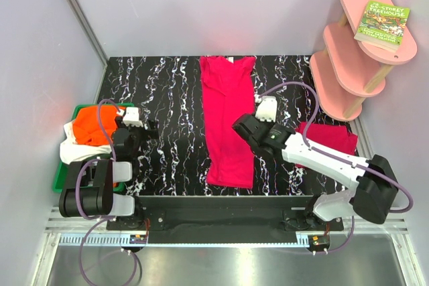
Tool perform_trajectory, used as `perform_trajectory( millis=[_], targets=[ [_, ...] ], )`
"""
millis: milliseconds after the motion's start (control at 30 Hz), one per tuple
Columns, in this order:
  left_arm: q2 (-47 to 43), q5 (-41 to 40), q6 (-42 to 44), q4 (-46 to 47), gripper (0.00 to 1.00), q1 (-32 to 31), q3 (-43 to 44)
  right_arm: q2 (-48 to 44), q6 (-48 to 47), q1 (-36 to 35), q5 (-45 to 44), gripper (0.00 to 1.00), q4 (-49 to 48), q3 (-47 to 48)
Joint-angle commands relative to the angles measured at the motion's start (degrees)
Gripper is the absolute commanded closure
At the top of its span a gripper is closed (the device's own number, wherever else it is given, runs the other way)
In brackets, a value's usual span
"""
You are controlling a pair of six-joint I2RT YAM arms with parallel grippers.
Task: Fold and stack the t-shirts
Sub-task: Grab the bottom of the folded rectangular tshirt with both arms
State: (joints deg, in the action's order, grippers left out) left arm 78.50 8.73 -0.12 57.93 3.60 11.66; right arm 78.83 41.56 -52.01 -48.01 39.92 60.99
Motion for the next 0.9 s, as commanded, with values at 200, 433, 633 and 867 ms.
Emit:
perform_trajectory(
  millis=[200,433,633,867],
  targets=[
    [0.08,-0.91,-0.32,5.61,0.01,-0.26,1.70,-12.97,-7.02,1.12,-3.67,0.55,-5.82,-6.76],
    [0.16,-1.00,-0.32,5.61,0.01,-0.26,1.70,-22.31,-7.20,1.21,-0.07,0.53,-1.26,-9.40],
    [-0.19,-7.48,2.12,2.81,0.01,-3.32,2.84,-23.46,-7.63,1.21,0.90,0.51,1.47,-11.42],
    [-6.62,-31.06,-1.70,-39.74,0.01,-19.13,27.62,-20.47,-6.76,1.21,1.16,0.51,1.04,-10.46]
  ],
)
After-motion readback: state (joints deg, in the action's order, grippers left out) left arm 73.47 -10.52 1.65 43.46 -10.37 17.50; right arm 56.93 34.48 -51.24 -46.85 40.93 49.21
